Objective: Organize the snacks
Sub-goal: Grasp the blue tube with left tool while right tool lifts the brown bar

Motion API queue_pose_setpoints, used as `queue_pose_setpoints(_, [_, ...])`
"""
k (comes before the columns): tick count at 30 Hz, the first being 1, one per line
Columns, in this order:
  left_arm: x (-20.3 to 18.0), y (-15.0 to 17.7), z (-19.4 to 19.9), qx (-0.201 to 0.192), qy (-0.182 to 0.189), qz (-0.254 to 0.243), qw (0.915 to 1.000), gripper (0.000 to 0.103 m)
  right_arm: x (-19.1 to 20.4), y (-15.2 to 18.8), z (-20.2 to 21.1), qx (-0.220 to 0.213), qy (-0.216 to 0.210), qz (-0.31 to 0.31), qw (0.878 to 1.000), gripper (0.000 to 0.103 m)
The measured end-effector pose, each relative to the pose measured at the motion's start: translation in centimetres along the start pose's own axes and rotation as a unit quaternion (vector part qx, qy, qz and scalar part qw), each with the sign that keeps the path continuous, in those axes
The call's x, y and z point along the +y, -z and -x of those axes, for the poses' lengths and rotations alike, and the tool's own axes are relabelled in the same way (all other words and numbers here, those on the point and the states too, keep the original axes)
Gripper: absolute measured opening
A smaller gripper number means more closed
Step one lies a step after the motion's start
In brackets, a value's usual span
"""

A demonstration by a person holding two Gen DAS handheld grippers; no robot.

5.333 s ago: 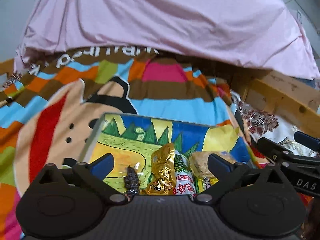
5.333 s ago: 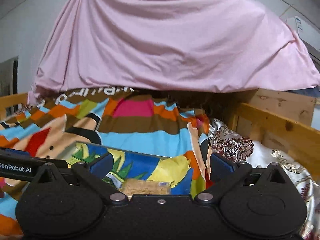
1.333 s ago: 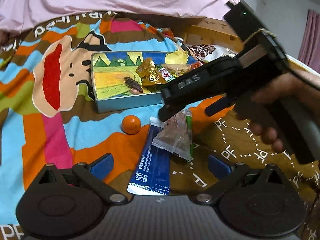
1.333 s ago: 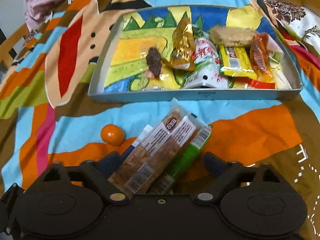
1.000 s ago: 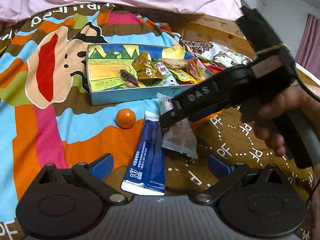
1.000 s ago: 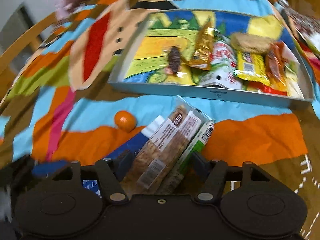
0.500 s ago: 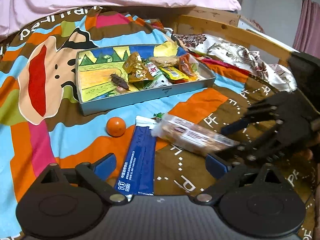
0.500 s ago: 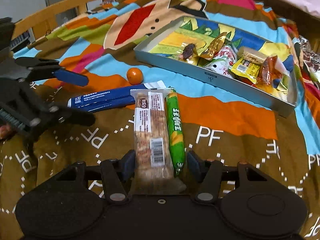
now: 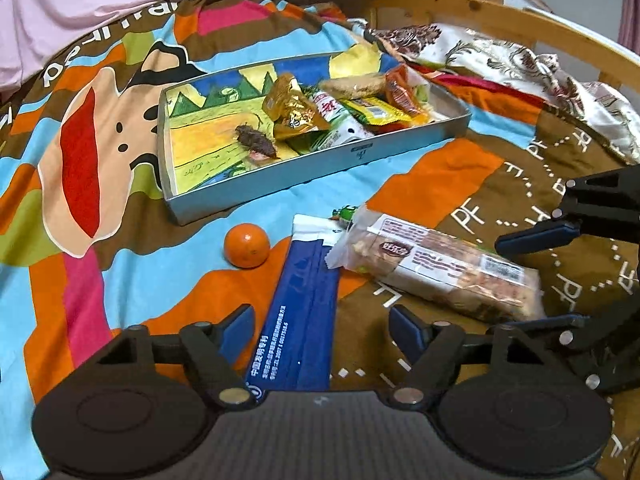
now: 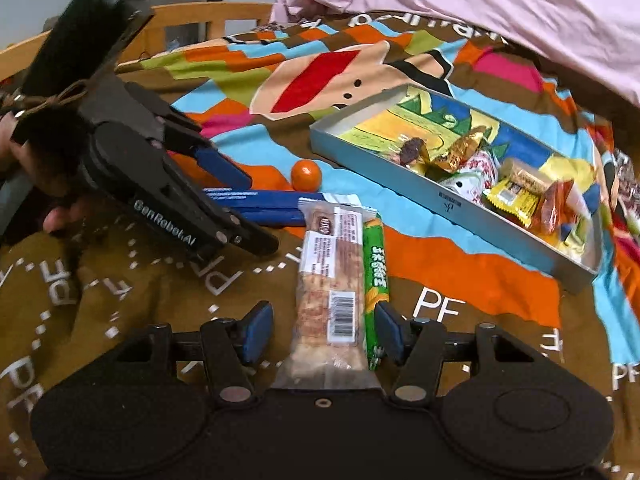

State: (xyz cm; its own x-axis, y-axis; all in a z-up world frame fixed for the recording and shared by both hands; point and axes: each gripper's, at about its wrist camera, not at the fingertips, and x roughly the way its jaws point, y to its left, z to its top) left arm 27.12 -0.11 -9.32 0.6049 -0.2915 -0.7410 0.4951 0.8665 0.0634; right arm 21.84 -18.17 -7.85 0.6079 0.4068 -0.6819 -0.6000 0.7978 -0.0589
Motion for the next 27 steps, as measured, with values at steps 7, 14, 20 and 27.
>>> queue_pose_setpoints(7, [-0.6,-0.7,-1.2,0.013,-0.024,0.017,0.9995,0.059,0.1,0.0,-0.8,-0.028,0.020,0.005,0.999,0.043])
queue_pose_setpoints(14, [-0.1,-0.7,-0.4,0.033,-0.024,0.069,0.9968,0.045,1.3,0.3,0.2,-0.023,0.012,0.029,0.999,0.039])
queue_pose_setpoints(20, [-0.5,-0.7,-0.7,0.039,-0.029,0.044,0.9978,0.050,0.9,0.6,-0.5,-0.014,0.007,-0.004,1.000,0.041])
queue_pose_setpoints(27, [-0.6,-1.0,-1.3,0.038,-0.043,0.060,0.9966,0.045,1.6,0.8,-0.9,-0.019,0.024,0.015,0.999,0.040])
